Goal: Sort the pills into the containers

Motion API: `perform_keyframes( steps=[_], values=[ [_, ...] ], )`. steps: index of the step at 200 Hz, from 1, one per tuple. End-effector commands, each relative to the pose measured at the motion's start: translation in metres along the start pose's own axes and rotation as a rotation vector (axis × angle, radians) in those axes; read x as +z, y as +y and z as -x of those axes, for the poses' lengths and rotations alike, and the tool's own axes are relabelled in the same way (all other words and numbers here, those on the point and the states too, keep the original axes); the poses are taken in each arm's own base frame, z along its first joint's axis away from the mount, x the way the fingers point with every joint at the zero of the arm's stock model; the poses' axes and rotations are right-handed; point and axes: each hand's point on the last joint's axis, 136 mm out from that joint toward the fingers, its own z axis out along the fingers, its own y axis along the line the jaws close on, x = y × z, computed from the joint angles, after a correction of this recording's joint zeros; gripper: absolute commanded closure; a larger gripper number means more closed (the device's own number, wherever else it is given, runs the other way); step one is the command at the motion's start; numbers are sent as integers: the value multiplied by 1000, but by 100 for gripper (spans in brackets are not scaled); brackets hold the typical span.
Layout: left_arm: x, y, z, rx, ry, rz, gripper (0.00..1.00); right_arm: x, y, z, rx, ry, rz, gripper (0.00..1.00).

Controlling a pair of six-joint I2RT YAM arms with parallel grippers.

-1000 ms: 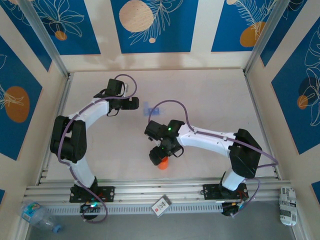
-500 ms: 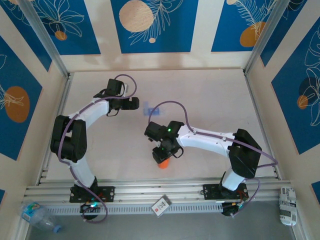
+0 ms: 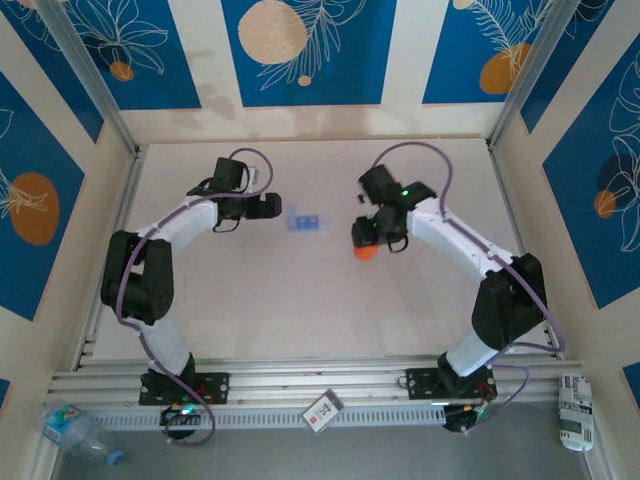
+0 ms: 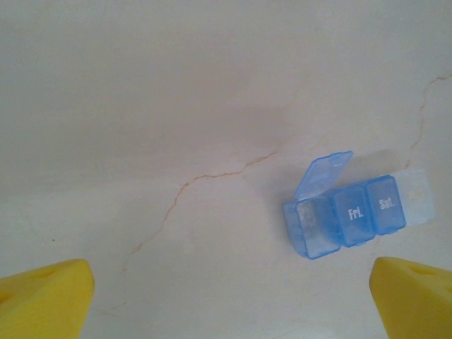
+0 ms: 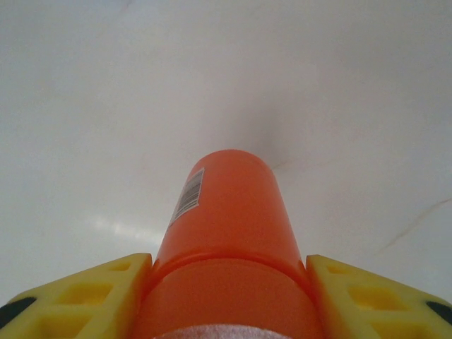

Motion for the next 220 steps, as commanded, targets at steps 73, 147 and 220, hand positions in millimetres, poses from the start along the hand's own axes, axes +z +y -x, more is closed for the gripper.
perform_keyframes(
  steps=[73, 147, 220],
  values=[
    [-22, -17, -1, -27, -21, -86, 0, 22, -75, 63, 153, 40, -35, 59],
    [-20, -27, -3, -19, -18, -111, 0, 58, -79, 51, 182, 136, -57, 52],
    [-21, -29, -3, -18, -21, -123, 0, 60, -71, 54, 163, 145, -44, 21]
  ],
)
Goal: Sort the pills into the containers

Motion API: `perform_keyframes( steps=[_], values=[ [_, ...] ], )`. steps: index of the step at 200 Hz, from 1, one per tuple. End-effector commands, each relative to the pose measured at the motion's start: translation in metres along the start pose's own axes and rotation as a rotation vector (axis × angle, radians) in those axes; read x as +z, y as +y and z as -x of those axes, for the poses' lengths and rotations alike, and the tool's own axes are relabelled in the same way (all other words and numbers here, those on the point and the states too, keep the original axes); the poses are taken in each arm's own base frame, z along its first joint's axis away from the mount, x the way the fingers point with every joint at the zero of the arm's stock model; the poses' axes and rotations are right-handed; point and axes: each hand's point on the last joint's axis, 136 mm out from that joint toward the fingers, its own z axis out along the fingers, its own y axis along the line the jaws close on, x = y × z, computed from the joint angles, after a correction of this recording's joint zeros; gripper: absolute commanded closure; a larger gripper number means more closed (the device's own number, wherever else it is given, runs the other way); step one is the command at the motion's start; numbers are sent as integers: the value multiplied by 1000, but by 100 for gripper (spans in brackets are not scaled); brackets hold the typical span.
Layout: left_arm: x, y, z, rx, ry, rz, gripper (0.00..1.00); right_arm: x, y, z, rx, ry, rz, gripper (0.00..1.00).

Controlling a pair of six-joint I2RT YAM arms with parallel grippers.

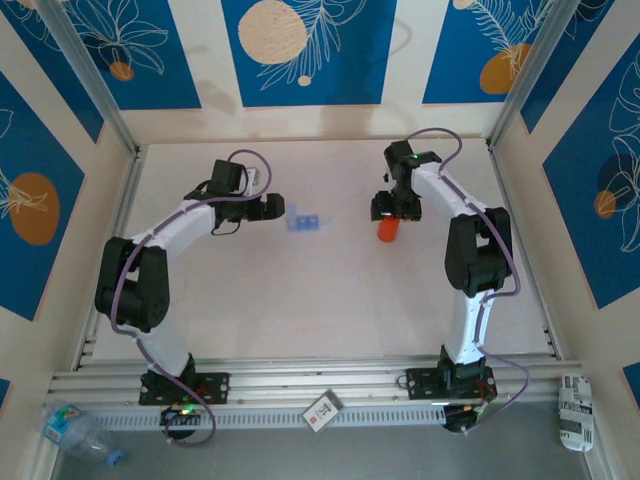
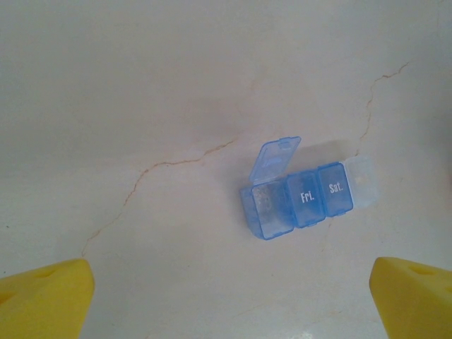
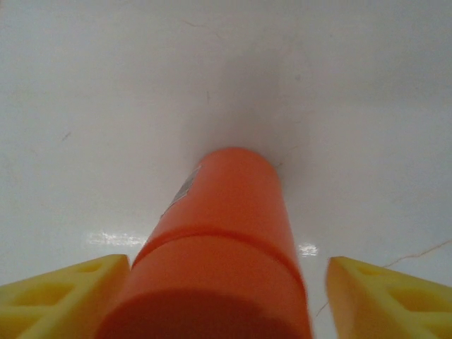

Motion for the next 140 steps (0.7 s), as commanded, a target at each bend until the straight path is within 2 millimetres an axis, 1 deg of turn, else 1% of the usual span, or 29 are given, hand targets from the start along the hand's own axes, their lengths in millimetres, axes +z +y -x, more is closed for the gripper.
perform_keyframes(
  steps=[1, 17, 40, 67, 84, 95, 108, 124, 140],
  values=[
    [-7, -12, 3, 6, -19, -41, 0, -13, 11, 4, -14, -12, 36, 21],
    [-7, -12, 4, 4, -20, -42, 0, -31, 17, 10, -18, -52, 62, 20],
    [-10, -14, 8, 6, -29, -45, 0, -73, 30, 21, -32, -148, 103, 19],
    [-16, -18, 17, 10, -54, -48, 0, -118, 58, 23, -78, -240, 169, 20],
    [-21, -19, 22, 8, -70, -47, 0, -136, 82, 22, -121, -286, 208, 21],
    [-23, -19, 24, 8, -80, -41, 0, -141, 99, 20, -139, -305, 245, 21],
    [-28, -15, 28, 2, -98, -19, 0, -139, 125, 16, -161, -310, 299, 22],
    [-32, -7, 30, -19, -113, 7, 0, -128, 152, 12, -183, -298, 331, 22],
    [-37, 0, 32, -47, -126, 18, 0, -110, 169, 14, -186, -274, 335, 23]
  ],
)
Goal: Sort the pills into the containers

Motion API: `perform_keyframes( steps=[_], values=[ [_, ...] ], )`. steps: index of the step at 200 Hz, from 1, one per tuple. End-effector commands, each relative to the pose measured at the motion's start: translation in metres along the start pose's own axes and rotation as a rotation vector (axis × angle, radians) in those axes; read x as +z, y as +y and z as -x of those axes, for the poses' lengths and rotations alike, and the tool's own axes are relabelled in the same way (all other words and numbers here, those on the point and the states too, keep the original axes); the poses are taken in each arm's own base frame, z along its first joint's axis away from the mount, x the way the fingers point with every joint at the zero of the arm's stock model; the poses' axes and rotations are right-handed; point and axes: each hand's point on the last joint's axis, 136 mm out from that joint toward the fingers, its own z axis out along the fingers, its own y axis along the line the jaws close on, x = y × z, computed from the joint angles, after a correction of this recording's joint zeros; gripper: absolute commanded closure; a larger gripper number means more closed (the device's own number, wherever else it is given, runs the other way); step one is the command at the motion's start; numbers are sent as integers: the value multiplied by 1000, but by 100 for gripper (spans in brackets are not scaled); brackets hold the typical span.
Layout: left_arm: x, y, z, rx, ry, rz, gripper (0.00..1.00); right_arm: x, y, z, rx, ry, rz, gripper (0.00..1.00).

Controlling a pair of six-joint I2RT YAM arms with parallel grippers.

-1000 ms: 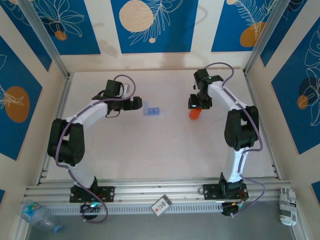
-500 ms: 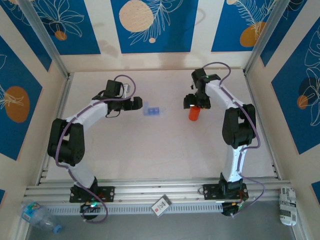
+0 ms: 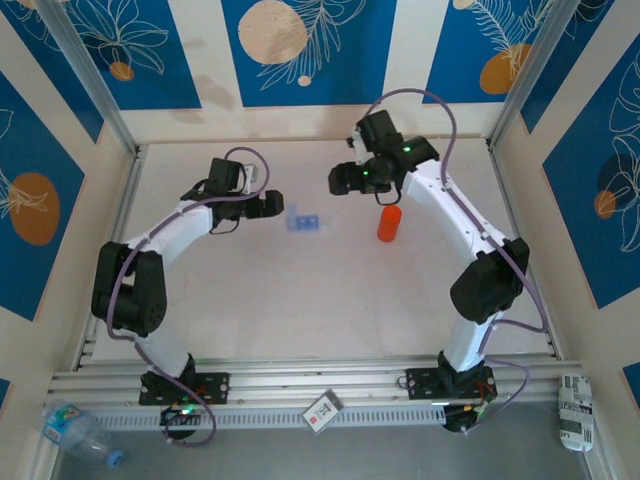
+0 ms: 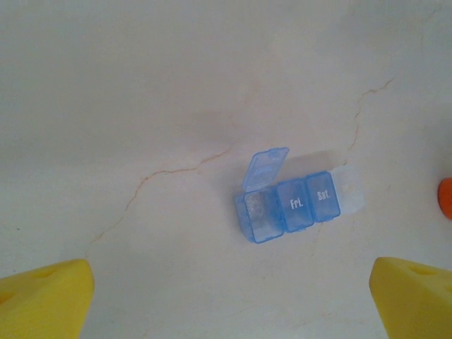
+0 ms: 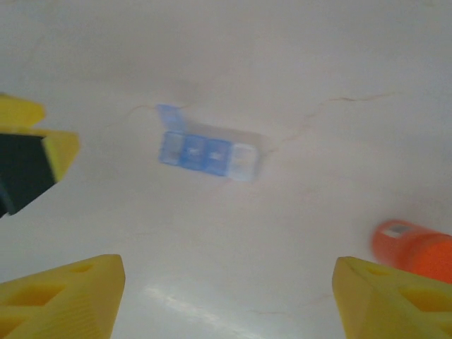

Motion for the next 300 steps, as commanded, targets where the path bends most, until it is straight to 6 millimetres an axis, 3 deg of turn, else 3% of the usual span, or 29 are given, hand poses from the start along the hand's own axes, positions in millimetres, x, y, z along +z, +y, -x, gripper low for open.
perform_keyframes(
  steps=[1, 49, 90, 135, 225, 300],
  values=[
    [-20, 3, 21, -38, -79, 16, 0, 38, 21, -8, 31, 59, 46, 23],
    [-23, 14, 15, -91, -74, 17, 0, 107, 14, 1, 104, 107, 27, 31],
    [-11, 19, 3, -95, -18, 25, 0, 159, -1, 9, 128, 157, -3, 43],
    [-2, 22, -3, -102, 9, 23, 0, 200, -25, 15, 152, 179, -48, 54],
    [9, 23, -7, -112, 29, 12, 0, 237, -15, -6, 23, 221, -20, 55],
    [9, 22, -10, -119, 27, 0, 0, 235, -10, -30, -51, 268, -60, 56]
  ],
)
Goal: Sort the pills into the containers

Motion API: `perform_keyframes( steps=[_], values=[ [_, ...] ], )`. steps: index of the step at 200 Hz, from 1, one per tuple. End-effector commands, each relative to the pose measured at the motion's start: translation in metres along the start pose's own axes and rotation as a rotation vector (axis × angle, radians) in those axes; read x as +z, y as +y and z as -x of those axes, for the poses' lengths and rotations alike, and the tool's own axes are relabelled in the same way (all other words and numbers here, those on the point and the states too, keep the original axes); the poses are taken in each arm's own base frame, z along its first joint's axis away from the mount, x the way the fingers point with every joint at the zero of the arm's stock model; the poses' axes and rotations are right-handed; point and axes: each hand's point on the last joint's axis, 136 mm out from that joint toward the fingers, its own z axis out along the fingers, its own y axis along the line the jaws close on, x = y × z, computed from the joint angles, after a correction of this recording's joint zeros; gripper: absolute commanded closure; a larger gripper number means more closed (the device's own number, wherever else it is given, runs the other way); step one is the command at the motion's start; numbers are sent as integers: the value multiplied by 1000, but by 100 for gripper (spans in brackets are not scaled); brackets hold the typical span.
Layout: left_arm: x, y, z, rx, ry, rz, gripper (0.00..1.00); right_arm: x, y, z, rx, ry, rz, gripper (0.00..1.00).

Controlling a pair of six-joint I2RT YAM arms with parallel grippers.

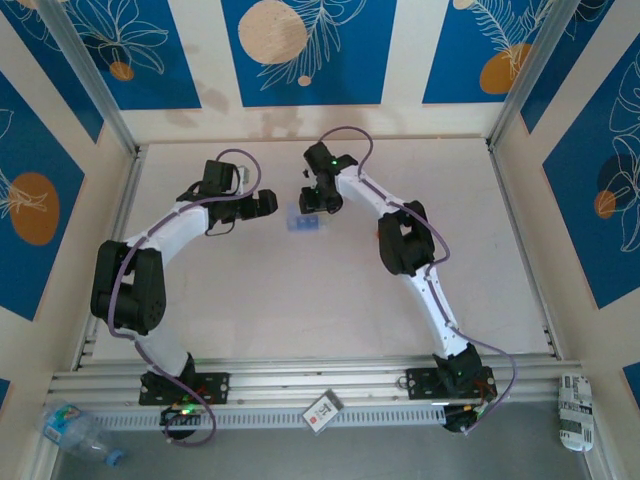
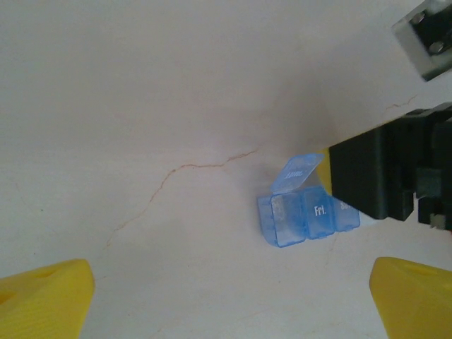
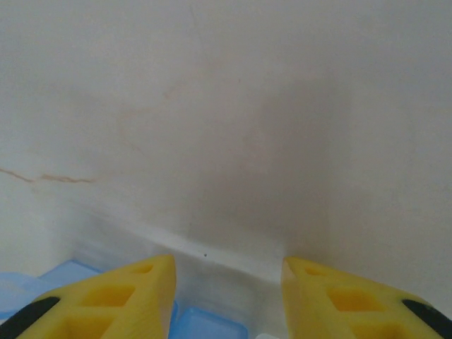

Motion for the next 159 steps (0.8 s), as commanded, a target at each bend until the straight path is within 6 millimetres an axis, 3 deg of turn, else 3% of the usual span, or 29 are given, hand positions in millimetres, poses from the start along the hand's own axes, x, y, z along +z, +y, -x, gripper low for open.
perform_keyframes(
  steps=[1, 51, 159],
  values=[
    [3, 2, -5, -23, 13, -18, 0, -5, 2, -9, -45, 14, -25, 56],
    [0, -1, -4, -22, 9, -25, 0, -9, 10, -30, -71, 30, -45, 57],
    [-2, -2, -3, -27, 3, -35, 0, -22, 34, -95, -9, 95, -13, 56]
  ],
)
